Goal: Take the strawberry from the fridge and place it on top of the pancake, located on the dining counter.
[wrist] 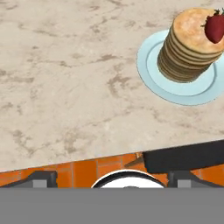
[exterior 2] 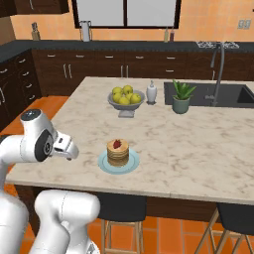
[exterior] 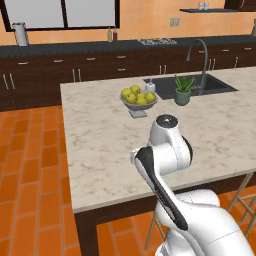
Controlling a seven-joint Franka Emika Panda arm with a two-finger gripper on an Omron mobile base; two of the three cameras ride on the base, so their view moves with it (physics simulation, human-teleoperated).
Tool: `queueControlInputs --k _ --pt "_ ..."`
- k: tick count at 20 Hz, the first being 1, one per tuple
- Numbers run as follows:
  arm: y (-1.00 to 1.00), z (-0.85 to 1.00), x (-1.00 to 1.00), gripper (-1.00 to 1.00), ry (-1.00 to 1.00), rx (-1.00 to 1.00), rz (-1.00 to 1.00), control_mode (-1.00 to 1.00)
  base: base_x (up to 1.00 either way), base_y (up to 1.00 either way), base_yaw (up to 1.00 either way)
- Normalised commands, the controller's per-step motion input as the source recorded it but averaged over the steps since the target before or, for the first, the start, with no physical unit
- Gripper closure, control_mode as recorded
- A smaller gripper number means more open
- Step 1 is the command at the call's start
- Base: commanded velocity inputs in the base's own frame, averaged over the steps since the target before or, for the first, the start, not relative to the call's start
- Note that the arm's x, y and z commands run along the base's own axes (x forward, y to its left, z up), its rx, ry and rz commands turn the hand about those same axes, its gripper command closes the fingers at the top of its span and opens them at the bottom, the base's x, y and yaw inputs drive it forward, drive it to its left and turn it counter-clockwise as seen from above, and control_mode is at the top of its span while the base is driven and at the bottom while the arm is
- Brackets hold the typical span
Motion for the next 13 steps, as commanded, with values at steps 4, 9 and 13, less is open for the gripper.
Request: queueControlInputs --k 4,9,13 --pt "0.65 -0.33 -0.22 -1.00 0.31 -0.17 0.01 -1.00 0.00 0.00 0.00" --pt "0.33 -0.34 0.00 -1.00 0.33 -0.13 0.00 -1.00 0.00 0.00 0.00" --pt "0.08 -0.05 0.20 -1.00 0.46 -0.03 0.00 -1.00 0.00 0.00 0.00"
